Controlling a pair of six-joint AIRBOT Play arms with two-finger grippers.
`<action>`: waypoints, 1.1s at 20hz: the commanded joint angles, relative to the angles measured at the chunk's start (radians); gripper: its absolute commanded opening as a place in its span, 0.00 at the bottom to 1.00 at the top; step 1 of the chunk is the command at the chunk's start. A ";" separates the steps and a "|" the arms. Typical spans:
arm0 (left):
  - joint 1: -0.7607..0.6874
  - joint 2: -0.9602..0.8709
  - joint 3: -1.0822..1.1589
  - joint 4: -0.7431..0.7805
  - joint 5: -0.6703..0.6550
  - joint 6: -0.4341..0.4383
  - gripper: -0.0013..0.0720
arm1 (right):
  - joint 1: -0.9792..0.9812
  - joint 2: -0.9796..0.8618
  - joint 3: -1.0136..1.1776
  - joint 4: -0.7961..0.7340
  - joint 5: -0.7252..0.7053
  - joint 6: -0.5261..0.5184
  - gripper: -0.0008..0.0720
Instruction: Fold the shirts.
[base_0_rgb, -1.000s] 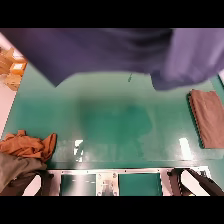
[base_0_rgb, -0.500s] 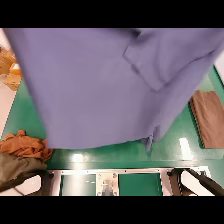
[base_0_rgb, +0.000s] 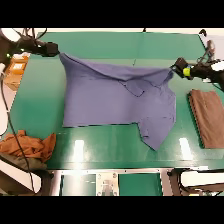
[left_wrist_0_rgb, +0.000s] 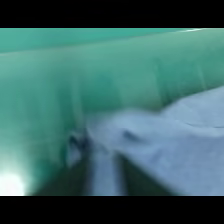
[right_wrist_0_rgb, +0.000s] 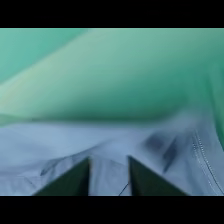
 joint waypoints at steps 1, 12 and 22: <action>0.037 -0.016 0.008 0.033 -0.103 -0.080 0.75 | -0.036 -0.087 0.054 0.016 0.071 -0.002 0.46; 0.293 0.285 -0.599 -0.046 -0.423 -0.183 0.75 | -0.355 0.229 -0.335 -0.131 0.421 -0.008 0.46; 0.258 0.485 -1.284 -0.300 0.004 0.008 0.66 | -0.402 0.346 -0.595 -0.127 0.400 -0.035 0.47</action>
